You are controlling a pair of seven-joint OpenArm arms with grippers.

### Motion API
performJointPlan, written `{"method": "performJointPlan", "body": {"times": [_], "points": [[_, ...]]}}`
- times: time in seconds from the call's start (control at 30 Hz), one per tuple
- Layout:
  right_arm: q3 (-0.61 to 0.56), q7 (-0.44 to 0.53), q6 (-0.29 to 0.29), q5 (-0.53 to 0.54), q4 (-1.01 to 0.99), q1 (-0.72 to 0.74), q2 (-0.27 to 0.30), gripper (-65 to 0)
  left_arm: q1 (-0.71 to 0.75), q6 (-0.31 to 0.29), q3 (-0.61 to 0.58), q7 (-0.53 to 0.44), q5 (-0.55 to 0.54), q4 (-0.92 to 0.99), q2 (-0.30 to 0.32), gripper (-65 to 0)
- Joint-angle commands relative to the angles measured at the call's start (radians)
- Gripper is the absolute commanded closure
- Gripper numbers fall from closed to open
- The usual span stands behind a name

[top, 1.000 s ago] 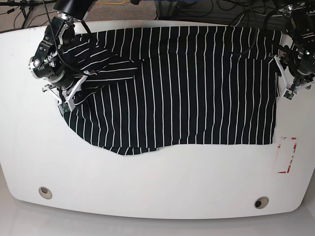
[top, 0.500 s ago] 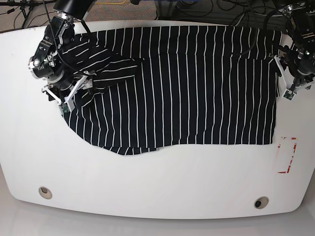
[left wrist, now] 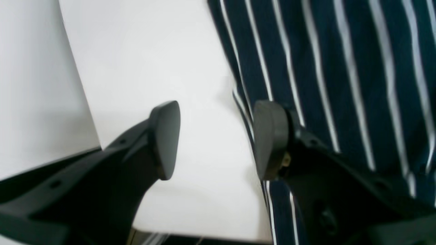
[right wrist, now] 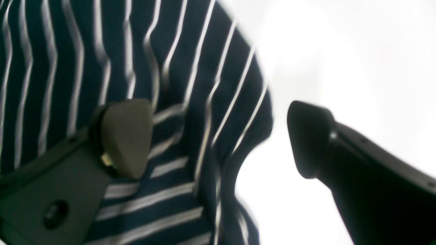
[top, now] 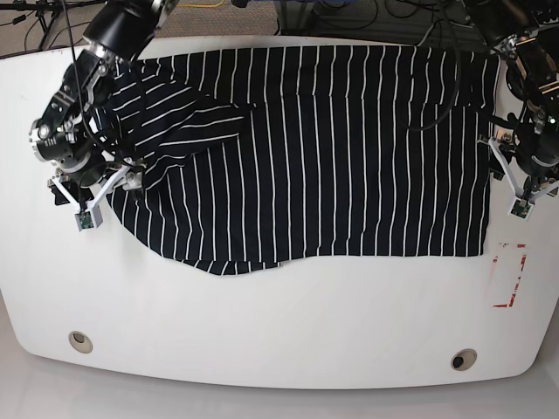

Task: Fold the T-shirt properly
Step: 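Move both grippers along the shirt sides toward the hem corners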

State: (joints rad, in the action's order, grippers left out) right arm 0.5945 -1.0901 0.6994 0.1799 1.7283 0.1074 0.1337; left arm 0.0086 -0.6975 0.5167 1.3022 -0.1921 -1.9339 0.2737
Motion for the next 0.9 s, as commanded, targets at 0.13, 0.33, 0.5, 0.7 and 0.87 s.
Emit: {"method": "performJointPlan", "body": {"times": [0.13,0.33,0.5,0.7,0.87], "points": [[0.0,0.12,-0.001,-0.092,-0.207,0.156,0.036,-59.9,-0.088,-0.001,0.004,-0.008,0.004,-0.016,0.005,-32.5],[0.0,0.252,-0.001,-0.188,-0.442,0.283,0.06,-59.9,-0.127,-0.001,0.004,-0.006,0.004,-0.016,0.005,-32.5],[0.0,0.382,-0.001,-0.236,-0.65,0.377,0.096,-59.9,-0.129,-0.001,0.004,-0.006,0.004,-0.016,0.005,-32.5],[0.0,0.528,-0.001,-0.26,-0.879,0.453,0.14,-59.8,-0.108,-0.001,0.01,-0.006,0.004,-0.016,0.005,-32.5],[0.0,0.581,-0.001,-0.26,-0.943,0.467,0.143,-59.8,-0.094,-0.001,0.01,-0.008,0.004,-0.016,0.005,-32.5]]}}
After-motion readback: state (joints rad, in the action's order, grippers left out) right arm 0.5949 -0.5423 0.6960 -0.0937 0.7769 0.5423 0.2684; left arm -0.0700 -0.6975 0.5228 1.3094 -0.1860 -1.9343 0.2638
